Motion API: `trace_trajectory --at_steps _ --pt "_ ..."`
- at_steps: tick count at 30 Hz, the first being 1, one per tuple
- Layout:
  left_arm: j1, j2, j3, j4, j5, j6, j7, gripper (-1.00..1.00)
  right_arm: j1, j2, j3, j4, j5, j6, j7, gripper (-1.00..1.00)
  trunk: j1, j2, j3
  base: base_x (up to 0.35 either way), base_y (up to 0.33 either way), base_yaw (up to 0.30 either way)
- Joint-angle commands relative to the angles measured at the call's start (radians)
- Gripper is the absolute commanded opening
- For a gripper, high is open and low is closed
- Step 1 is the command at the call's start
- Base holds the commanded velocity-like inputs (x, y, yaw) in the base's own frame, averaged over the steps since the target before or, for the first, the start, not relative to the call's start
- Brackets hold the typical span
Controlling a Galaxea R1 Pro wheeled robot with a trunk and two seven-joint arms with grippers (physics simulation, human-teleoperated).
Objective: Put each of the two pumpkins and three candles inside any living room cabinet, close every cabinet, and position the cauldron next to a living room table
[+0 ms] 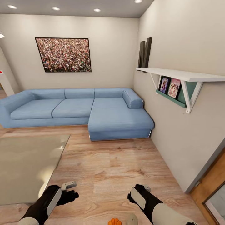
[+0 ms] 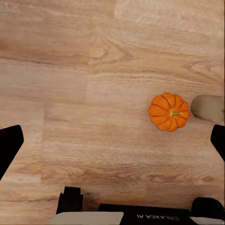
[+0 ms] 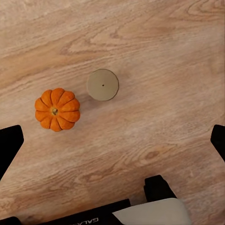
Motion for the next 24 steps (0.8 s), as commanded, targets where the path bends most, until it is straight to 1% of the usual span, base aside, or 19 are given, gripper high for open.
trace_trajectory --at_steps 1,4,11,18,24 --pt "0.0 0.006 0.008 -0.003 0.002 0.011 -0.022 1.0 0.0 0.001 0.0 0.0 0.0 0.0 0.0 1.0 0.004 -0.007 -0.003 0.0 0.0 0.0" --pt "0.0 0.014 0.018 -0.006 0.001 0.026 -0.05 1.0 0.0 0.003 0.001 0.0 0.001 -0.002 0.0 1.0 0.015 -0.028 -0.013 0.0 0.0 0.0" --pt "0.0 0.03 0.023 -0.015 0.004 0.041 -0.063 1.0 0.0 0.005 0.002 0.0 0.002 -0.002 0.0 1.0 0.042 -0.077 -0.035 0.0 0.0 0.0" --pt "0.0 0.032 0.024 -0.039 0.004 0.053 -0.066 1.0 0.001 0.01 0.007 -0.001 0.003 -0.001 0.0 1.0 0.069 -0.126 -0.056 0.0 0.0 0.0" --pt "0.0 0.032 0.024 -0.045 0.004 0.056 -0.066 1.0 0.001 0.005 0.007 -0.001 0.002 0.0 0.002 1.0 0.092 -0.168 -0.075 0.0 0.0 0.0"
